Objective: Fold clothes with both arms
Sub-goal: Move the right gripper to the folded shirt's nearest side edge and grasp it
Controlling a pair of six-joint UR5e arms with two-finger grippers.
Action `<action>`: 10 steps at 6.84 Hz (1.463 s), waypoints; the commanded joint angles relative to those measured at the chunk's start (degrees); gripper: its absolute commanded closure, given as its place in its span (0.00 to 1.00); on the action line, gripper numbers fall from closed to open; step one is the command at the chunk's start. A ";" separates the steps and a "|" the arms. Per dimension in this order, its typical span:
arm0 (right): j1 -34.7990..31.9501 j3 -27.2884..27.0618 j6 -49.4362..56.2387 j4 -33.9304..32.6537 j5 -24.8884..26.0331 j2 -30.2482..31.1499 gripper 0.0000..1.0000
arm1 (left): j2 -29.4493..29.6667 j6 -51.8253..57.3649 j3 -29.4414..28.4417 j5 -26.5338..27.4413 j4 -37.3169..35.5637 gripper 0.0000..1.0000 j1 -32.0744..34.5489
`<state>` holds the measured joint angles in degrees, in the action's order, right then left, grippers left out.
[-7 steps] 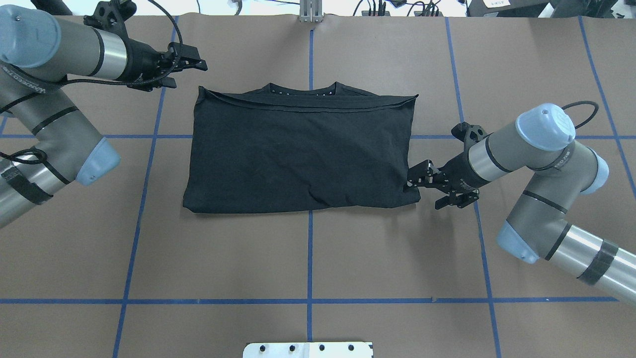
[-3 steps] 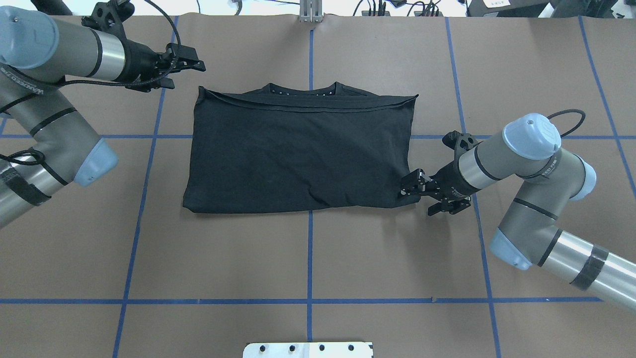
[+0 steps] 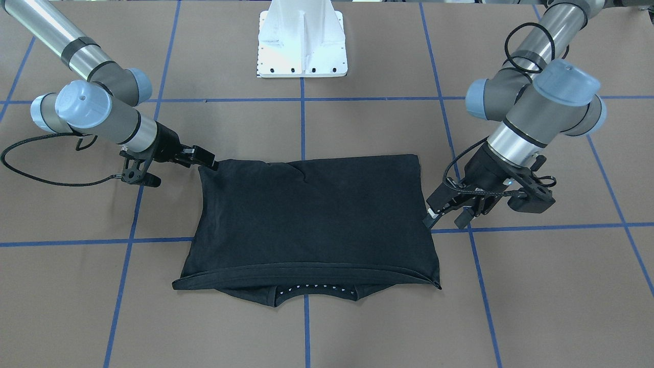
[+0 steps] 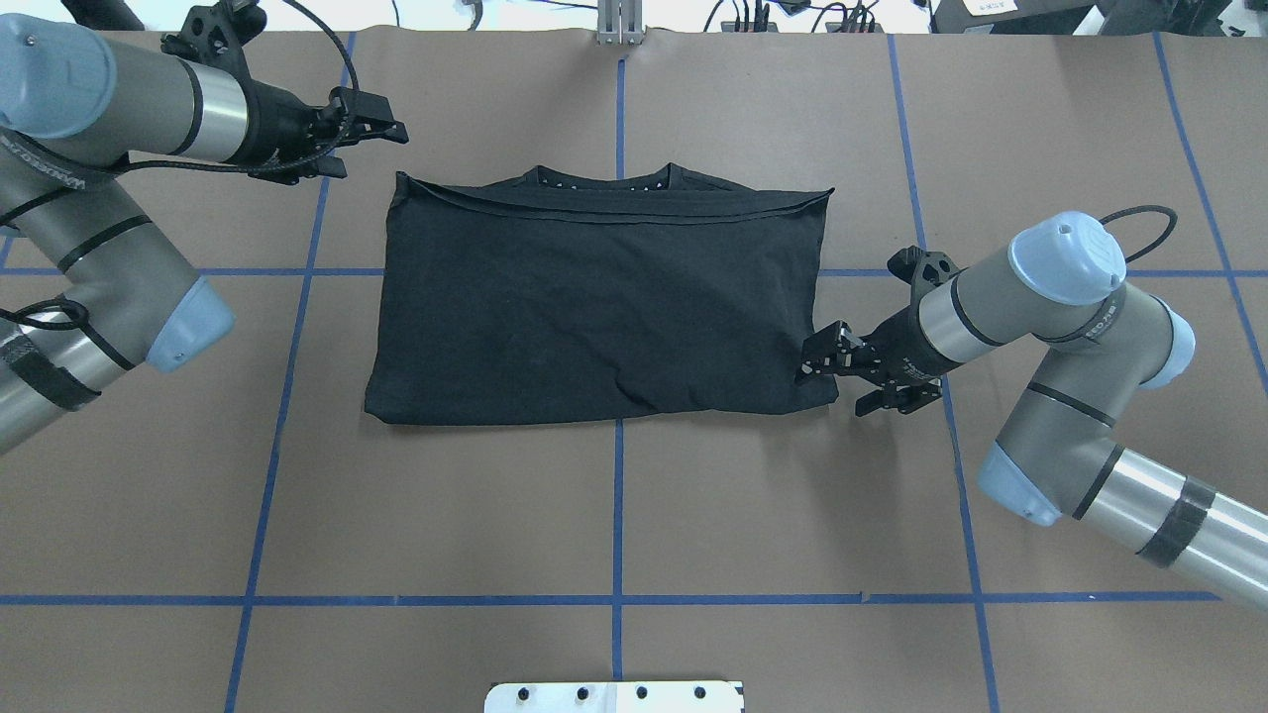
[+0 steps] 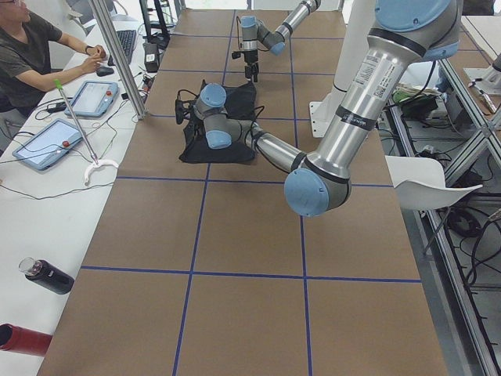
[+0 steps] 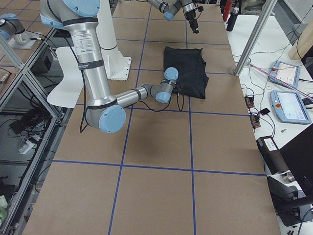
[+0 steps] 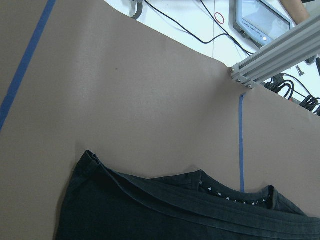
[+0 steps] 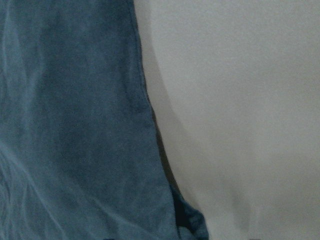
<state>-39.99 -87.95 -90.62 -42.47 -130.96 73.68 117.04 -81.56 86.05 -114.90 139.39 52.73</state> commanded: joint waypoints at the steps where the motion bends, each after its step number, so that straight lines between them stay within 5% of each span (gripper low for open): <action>1: 0.61 0.67 0.00 -0.07 0.00 -0.81 0.08 | -0.06 0.00 0.00 0.03 0.00 0.00 0.09; 2: 0.87 1.37 0.00 -0.16 0.09 -1.52 0.08 | -0.06 0.00 0.00 0.03 0.00 0.00 0.09; 3: 0.96 1.47 -0.09 -0.16 0.18 -1.61 0.19 | -0.06 0.00 0.00 0.03 0.00 0.00 0.09; 4: 0.88 1.64 -0.09 -0.16 0.35 -1.52 0.84 | -0.06 0.00 0.26 0.03 0.00 0.00 0.18; 5: 0.18 1.73 0.00 -0.07 -0.60 -1.44 1.00 | -0.06 0.00 0.35 0.03 0.00 0.00 0.18; 8: -4.75 -1.94 0.00 0.37 -9.12 -0.30 1.00 | -0.94 0.00 1.14 -0.06 0.00 0.00 0.44; 10: -1.35 -9.29 -0.09 0.37 -9.75 3.55 1.00 | -1.03 0.00 1.14 -0.06 0.00 0.00 0.44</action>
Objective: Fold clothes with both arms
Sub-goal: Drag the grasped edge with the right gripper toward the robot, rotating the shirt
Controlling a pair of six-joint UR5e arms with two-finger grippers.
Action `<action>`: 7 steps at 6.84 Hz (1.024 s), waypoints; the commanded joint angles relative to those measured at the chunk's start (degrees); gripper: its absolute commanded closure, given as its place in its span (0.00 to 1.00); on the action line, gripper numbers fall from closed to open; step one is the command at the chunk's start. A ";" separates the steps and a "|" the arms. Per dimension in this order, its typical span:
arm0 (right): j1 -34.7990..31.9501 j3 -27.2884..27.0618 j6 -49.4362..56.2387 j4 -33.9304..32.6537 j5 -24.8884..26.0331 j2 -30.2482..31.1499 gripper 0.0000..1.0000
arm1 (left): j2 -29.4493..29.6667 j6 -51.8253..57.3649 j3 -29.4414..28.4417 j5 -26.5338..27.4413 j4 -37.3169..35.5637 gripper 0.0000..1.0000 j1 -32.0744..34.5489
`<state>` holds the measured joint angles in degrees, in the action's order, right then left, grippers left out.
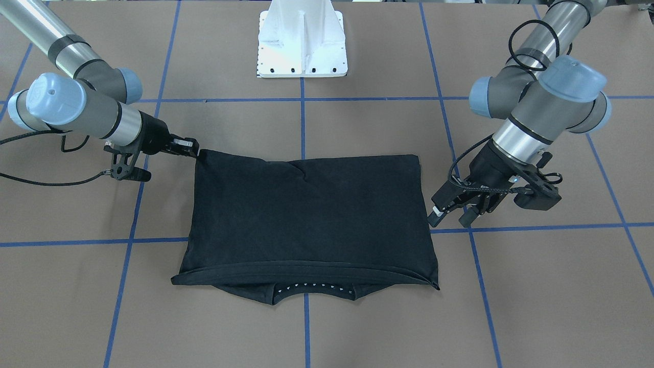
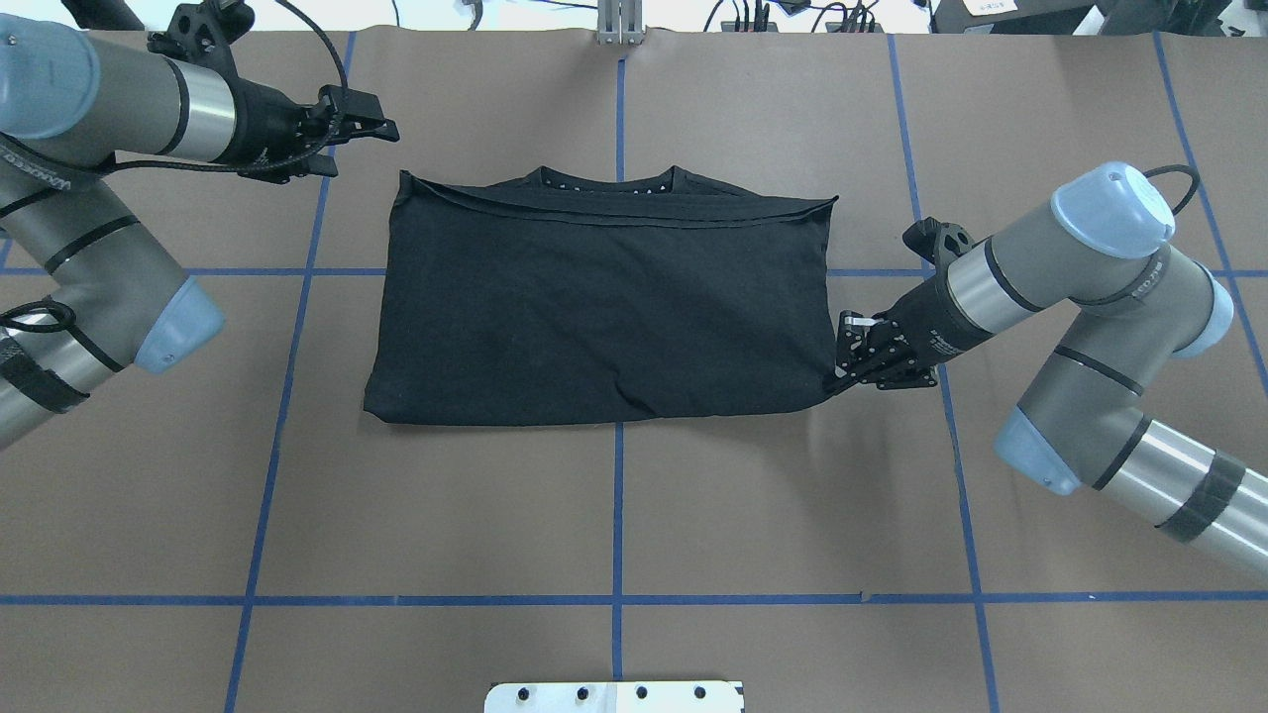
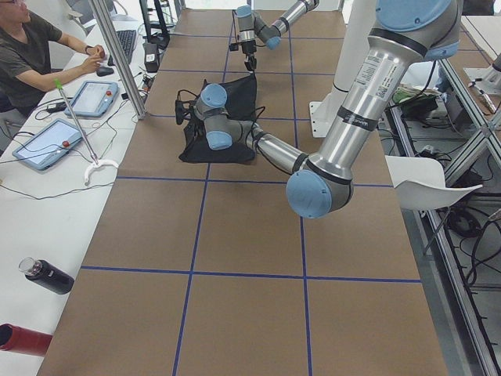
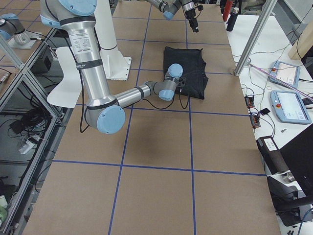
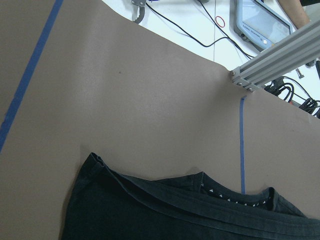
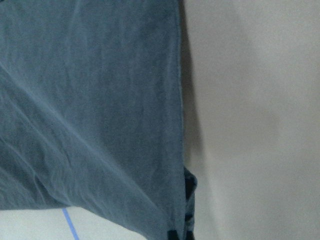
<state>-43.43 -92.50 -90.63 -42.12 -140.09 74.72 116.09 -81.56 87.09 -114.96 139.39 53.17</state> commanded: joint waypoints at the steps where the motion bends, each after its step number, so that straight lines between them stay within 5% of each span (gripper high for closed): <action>1: 5.43 -10.37 -0.42 0.02 -0.63 6.19 1.00 | -0.16 0.00 0.01 0.00 0.00 0.00 0.00; 5: 25.99 -23.50 -9.97 0.28 -1.15 11.68 1.00 | -1.48 0.09 0.45 0.00 0.00 0.00 -0.08; 6: 27.42 -23.26 -10.35 0.28 -1.15 11.32 0.90 | -1.48 0.09 0.27 0.00 0.00 0.00 -0.17; 7: 27.26 -22.82 -10.27 0.28 -0.63 10.62 0.01 | -1.57 0.09 -0.08 -0.09 0.00 0.00 -0.43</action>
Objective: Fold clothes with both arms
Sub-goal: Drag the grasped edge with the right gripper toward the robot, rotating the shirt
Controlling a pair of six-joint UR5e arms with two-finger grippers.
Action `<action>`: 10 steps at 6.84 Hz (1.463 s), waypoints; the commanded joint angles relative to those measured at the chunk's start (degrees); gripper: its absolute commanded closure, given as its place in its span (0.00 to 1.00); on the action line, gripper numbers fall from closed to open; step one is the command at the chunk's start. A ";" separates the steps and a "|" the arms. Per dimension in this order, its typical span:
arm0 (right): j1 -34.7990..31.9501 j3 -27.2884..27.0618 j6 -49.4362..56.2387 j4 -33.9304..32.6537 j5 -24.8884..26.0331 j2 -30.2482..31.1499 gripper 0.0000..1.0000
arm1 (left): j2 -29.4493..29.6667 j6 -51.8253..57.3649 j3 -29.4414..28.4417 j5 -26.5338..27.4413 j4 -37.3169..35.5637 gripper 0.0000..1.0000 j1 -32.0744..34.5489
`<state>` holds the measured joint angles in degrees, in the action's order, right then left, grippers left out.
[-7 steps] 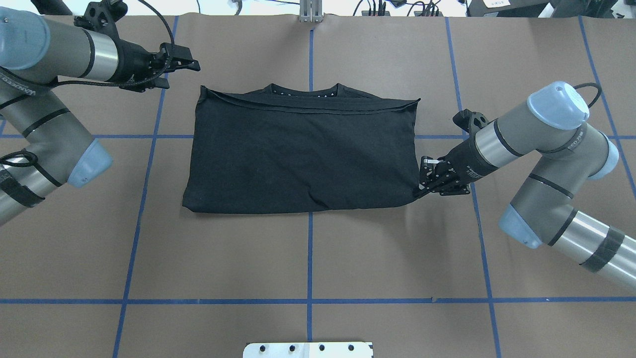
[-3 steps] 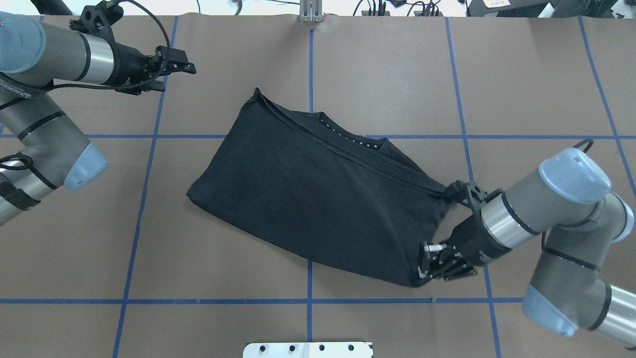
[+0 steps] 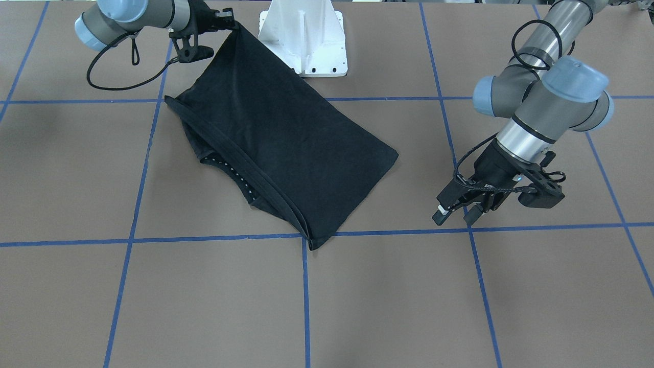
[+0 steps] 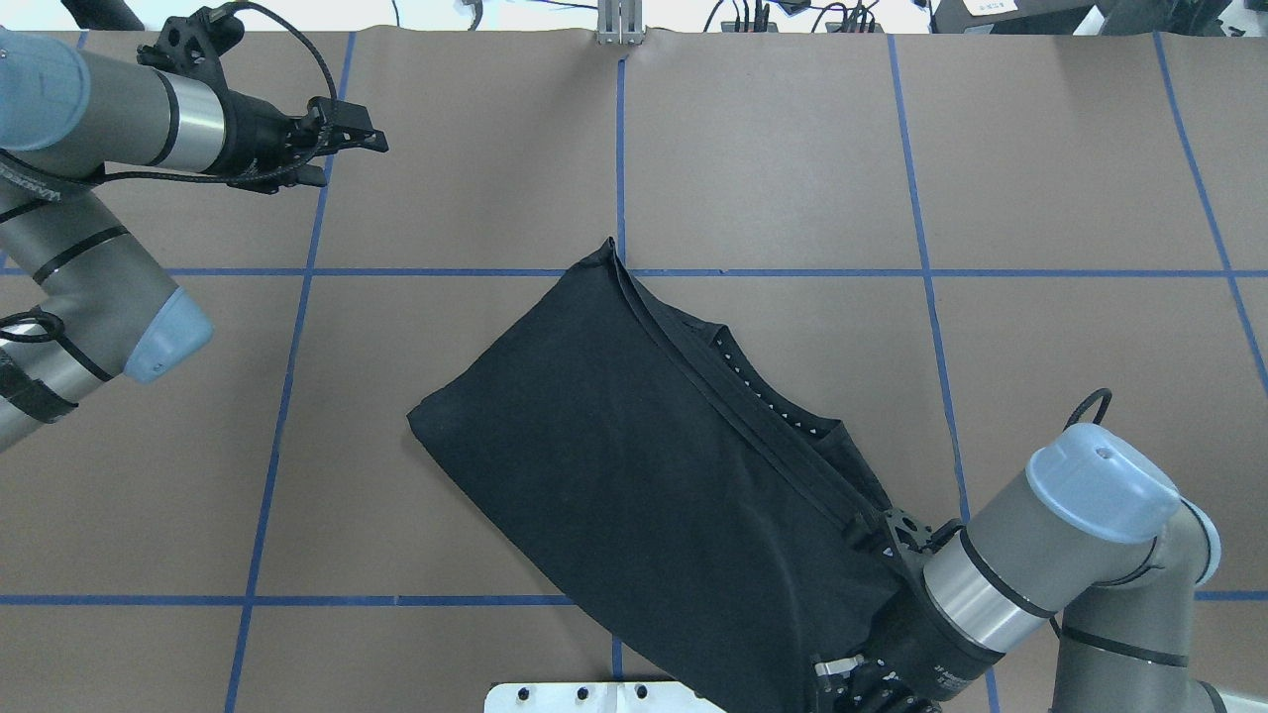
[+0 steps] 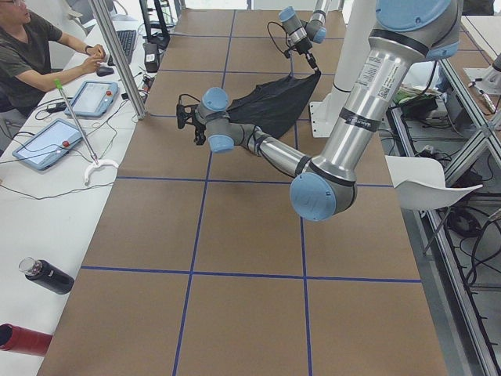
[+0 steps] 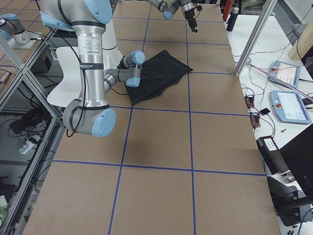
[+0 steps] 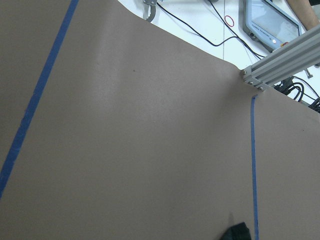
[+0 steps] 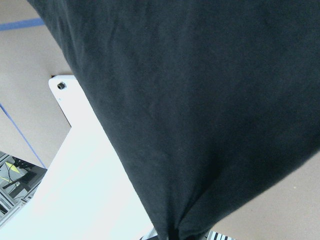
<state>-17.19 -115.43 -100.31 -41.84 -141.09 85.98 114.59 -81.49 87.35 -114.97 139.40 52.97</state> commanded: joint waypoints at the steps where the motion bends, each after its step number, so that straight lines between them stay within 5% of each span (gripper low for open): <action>1: -1.76 1.08 -0.16 0.00 0.72 -0.64 0.00 | -0.25 0.01 0.18 -0.51 0.09 0.00 -0.49; 5: -15.65 3.19 0.02 -0.08 4.39 -1.69 0.00 | -7.27 -5.83 11.06 -1.13 0.17 0.00 -6.53; 7: -18.13 3.55 0.29 0.00 12.82 -1.78 0.00 | -9.81 -12.45 14.93 0.79 0.26 0.00 -12.77; 10: -20.51 3.37 0.29 0.00 14.70 -1.87 0.00 | -13.51 -18.08 17.07 5.53 0.18 0.00 -20.68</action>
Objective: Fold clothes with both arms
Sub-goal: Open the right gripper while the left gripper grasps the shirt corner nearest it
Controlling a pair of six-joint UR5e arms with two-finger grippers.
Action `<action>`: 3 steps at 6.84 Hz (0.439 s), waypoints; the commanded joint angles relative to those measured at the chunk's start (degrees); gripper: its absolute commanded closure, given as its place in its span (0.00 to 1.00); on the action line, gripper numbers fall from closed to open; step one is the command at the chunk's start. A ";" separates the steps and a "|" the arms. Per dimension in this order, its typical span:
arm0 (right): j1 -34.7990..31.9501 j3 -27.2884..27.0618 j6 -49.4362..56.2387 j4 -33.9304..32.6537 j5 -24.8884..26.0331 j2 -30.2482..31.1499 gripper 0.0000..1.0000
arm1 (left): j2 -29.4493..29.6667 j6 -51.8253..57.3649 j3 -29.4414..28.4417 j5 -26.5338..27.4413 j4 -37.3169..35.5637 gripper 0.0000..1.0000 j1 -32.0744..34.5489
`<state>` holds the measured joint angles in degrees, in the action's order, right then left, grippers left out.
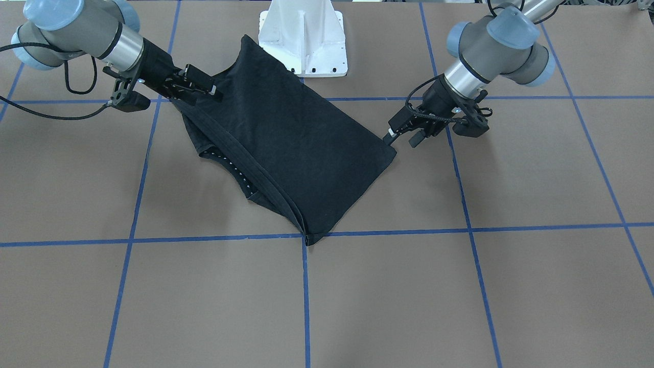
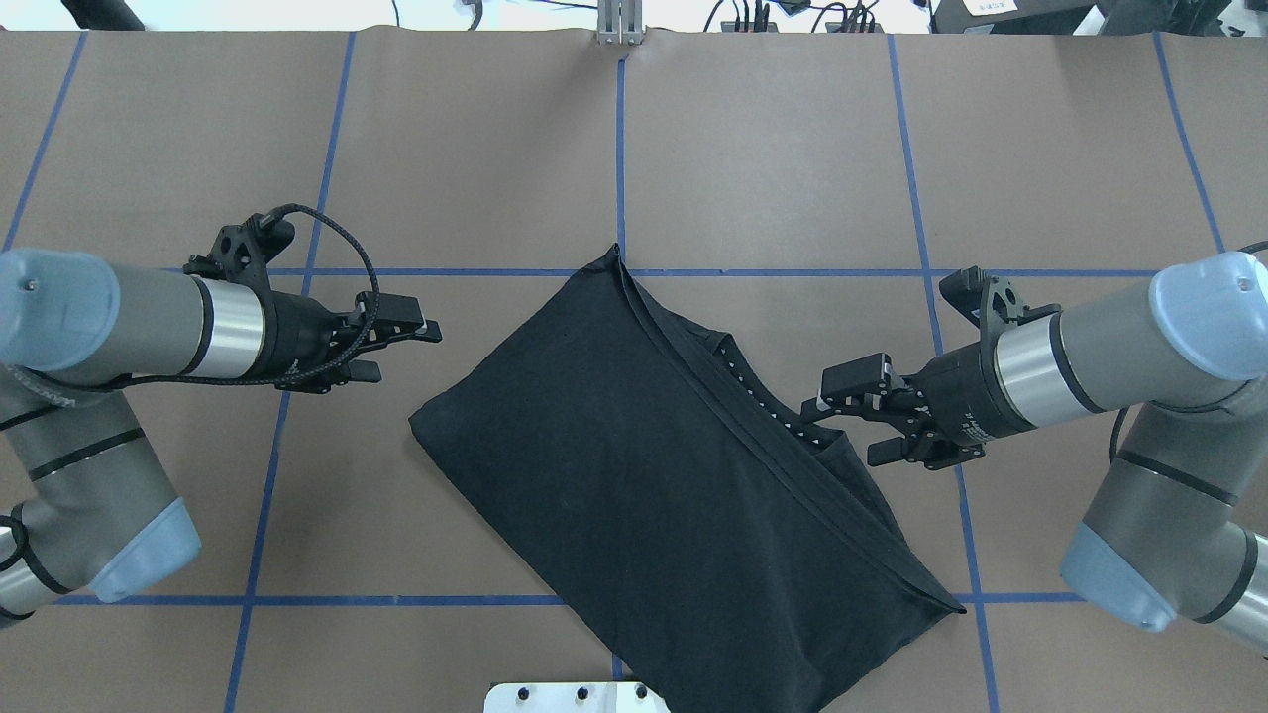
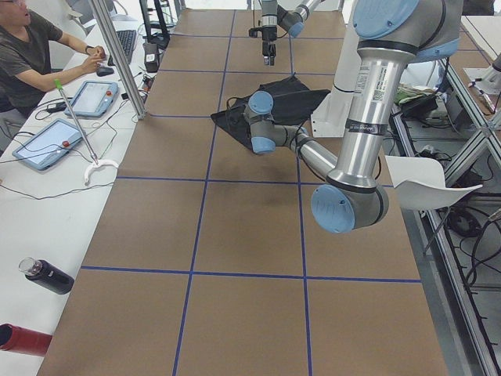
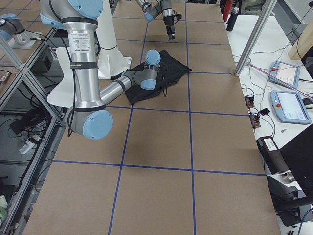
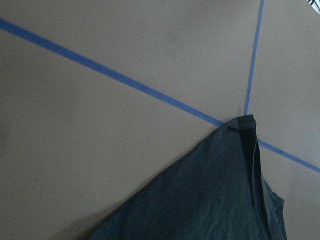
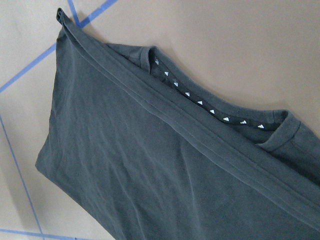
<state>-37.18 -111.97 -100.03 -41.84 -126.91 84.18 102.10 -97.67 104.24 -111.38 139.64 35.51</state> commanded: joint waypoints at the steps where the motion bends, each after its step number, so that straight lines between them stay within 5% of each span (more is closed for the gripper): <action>1: -0.53 -0.01 0.01 0.00 0.52 -0.24 0.00 | -1.11 -2.09 -1.22 5.09 -0.15 0.00 -5.78; 3: -0.53 -0.01 0.01 0.00 0.69 -0.24 0.00 | -0.41 -1.91 -5.18 5.64 0.11 0.00 -6.24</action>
<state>-37.67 -111.99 -100.02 -41.84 -126.32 83.96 101.40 -99.62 101.07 -106.32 139.59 29.78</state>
